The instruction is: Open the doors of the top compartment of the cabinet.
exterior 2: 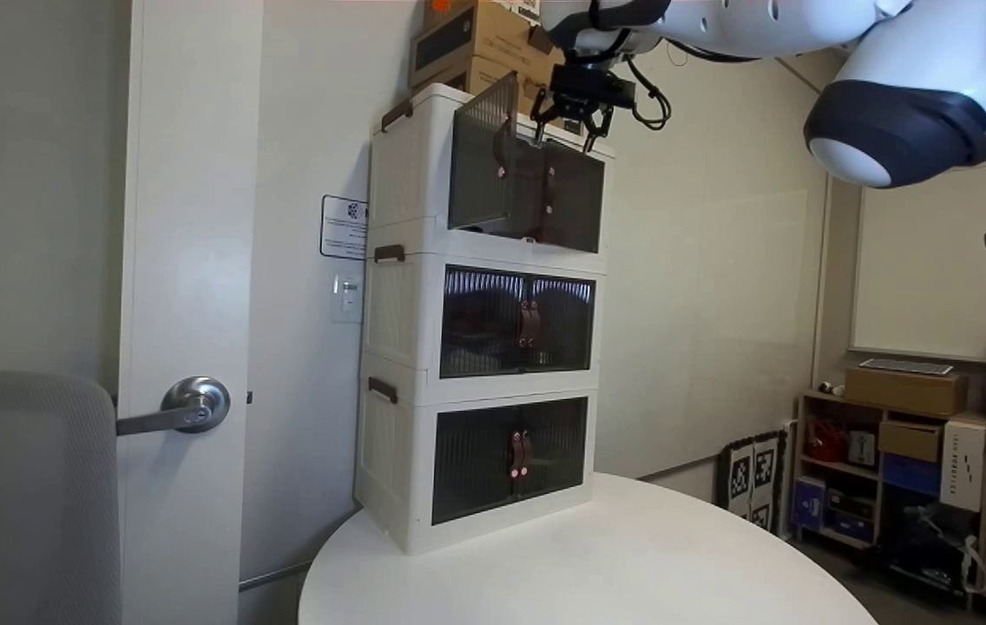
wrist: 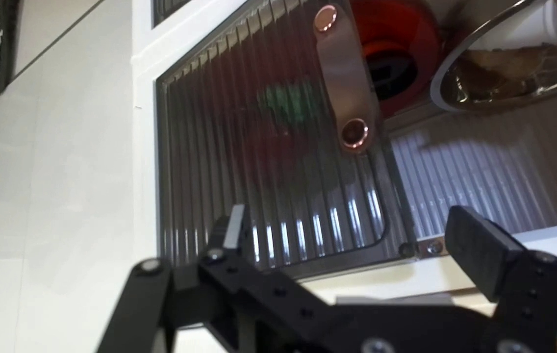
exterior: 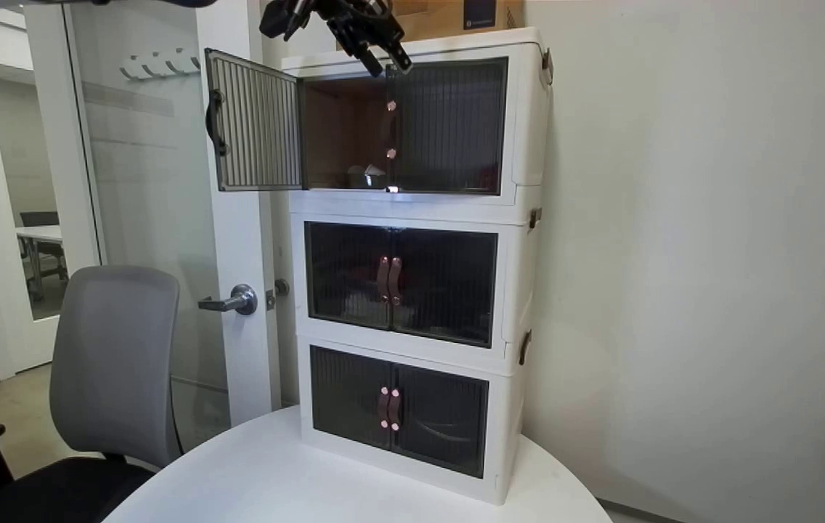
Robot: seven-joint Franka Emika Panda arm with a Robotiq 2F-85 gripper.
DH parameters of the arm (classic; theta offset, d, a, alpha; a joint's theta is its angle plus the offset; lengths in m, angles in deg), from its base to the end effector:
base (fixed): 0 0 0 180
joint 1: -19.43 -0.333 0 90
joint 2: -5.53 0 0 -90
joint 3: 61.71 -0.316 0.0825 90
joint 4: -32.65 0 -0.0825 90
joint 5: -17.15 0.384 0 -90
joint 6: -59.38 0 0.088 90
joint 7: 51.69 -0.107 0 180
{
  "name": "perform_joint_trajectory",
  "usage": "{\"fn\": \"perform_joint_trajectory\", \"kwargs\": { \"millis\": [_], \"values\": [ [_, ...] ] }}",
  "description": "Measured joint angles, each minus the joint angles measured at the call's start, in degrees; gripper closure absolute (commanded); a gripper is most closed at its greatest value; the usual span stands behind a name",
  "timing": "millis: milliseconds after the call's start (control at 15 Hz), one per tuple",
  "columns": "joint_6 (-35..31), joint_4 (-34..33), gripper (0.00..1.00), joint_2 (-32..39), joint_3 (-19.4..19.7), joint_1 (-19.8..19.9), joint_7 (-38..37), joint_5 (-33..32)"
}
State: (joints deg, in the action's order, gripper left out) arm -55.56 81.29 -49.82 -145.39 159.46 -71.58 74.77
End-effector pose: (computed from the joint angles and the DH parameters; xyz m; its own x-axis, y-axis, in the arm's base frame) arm 0.7152 0.0330 0.7231 0.4664 -0.4290 0.7736 -0.5302 -0.8356 -0.1437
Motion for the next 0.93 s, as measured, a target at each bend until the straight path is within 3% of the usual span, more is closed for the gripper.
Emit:
{"fn": "perform_joint_trajectory", "kwargs": {
  "millis": [600, 933],
  "values": [
    [-3.81, 0.9, 0.0, -2.13, 0.95, 0.08, -9.01, -7.95],
    [-3.82, 1.89, 0.0, -1.38, 3.88, 0.38, -10.54, -12.63]
  ]
}}
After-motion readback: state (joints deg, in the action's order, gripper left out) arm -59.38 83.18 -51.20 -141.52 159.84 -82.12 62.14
